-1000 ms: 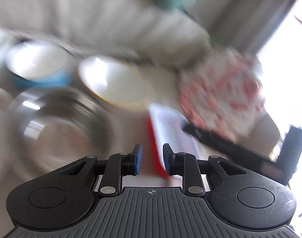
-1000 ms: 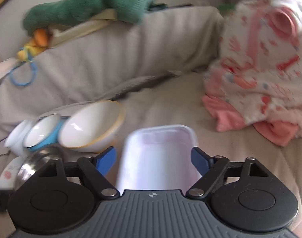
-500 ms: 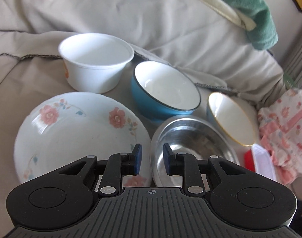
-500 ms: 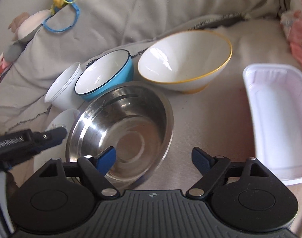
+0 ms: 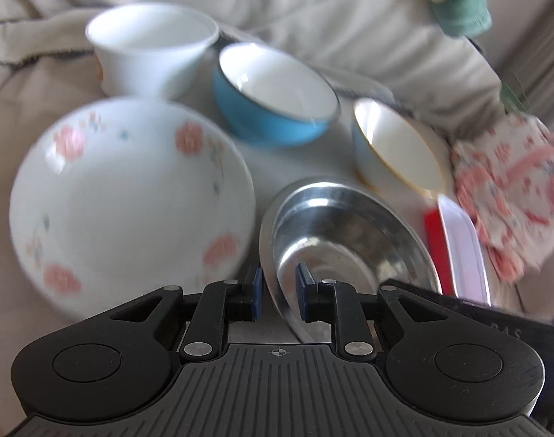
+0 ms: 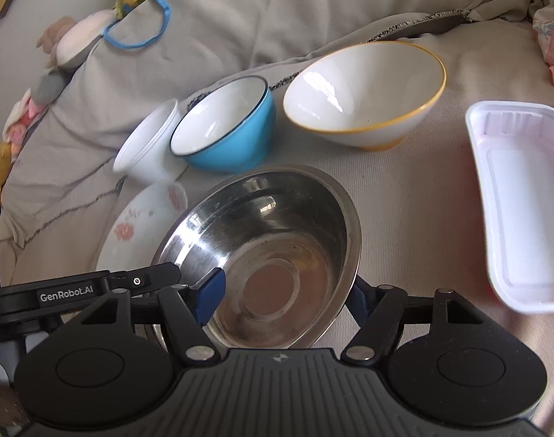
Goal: Organize plates and bowls
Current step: 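Grasp the rim of the steel bowl with the right tool, then lift the steel bowl and lower it onto the floral plate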
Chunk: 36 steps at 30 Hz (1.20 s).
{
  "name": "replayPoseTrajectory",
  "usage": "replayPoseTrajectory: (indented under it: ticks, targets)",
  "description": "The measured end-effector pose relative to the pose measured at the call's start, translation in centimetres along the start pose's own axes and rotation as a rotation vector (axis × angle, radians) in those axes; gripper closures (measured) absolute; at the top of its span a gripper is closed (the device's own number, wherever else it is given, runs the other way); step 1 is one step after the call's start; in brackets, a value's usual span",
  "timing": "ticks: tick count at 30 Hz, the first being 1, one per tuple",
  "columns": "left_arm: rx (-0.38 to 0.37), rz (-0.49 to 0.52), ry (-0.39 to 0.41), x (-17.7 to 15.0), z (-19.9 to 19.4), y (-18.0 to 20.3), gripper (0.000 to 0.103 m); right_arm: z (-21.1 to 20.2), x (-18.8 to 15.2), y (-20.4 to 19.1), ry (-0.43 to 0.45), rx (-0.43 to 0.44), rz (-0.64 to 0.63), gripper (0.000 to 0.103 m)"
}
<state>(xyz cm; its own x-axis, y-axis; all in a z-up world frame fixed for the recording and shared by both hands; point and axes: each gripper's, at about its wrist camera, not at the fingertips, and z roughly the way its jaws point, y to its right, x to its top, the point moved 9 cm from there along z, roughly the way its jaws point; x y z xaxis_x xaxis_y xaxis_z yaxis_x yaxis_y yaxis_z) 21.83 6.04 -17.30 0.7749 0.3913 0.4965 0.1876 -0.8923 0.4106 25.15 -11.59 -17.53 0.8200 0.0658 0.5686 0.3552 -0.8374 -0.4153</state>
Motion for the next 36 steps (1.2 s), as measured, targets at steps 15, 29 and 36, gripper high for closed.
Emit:
replayPoseTrajectory:
  ticks: [15,29,36]
  targets:
    - [-0.117,-0.048,0.054,1.5,-0.2,0.8,0.077,-1.5,3.7,-0.9,0.099,-0.04,0.063,0.025]
    - [-0.034,-0.092,0.264,7.5,-7.0,-11.9,0.077,9.1,4.9,-14.7,-0.018,-0.002,-0.081,0.025]
    - [0.009,-0.108,0.212,6.6,-5.2,-14.8,0.077,11.4,3.8,-15.4,-0.05,-0.045,-0.103,0.025]
